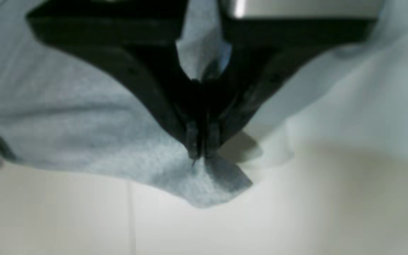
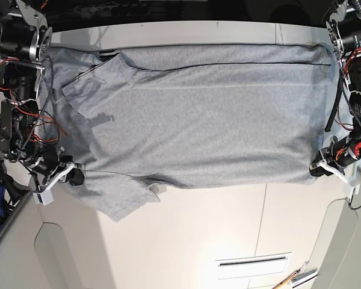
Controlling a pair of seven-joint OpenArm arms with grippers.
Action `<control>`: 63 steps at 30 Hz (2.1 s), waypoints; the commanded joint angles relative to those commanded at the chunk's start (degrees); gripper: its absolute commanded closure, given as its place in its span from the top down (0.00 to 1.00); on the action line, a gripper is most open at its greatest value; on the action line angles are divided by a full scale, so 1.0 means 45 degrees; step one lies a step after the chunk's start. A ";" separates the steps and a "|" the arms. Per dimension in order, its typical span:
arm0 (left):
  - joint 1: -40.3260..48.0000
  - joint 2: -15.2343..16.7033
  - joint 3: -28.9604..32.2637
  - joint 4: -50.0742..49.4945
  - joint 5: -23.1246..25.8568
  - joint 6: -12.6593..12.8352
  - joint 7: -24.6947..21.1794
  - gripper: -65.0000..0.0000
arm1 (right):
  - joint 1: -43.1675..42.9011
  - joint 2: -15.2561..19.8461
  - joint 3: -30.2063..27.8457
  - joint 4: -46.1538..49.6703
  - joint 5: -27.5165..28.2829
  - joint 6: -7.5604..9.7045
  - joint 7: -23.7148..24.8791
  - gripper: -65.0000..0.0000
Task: Fold the T-shirt properly
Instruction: 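Grasp the hem-side edge with both grippers and fold it over, then lay the folded edge down onto the shirt with both grippers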
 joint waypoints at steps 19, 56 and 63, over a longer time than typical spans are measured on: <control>0.3813 -0.0976 -0.0053 0.4891 -0.1297 0.0000 0.2055 0.00 | -0.4245 0.1647 0.0160 0.5416 0.2720 0.0160 -0.2244 0.00; 0.6173 -0.1005 -0.0136 0.6543 -0.1545 0.0000 0.2186 0.00 | -0.4813 0.0923 0.3191 0.5338 0.2055 -0.0170 -0.0908 0.50; 0.6173 -0.1010 -0.0136 0.6543 -0.1574 0.0000 0.2186 0.00 | -0.2871 0.0792 0.0617 0.1399 0.0996 -0.0160 0.0481 0.54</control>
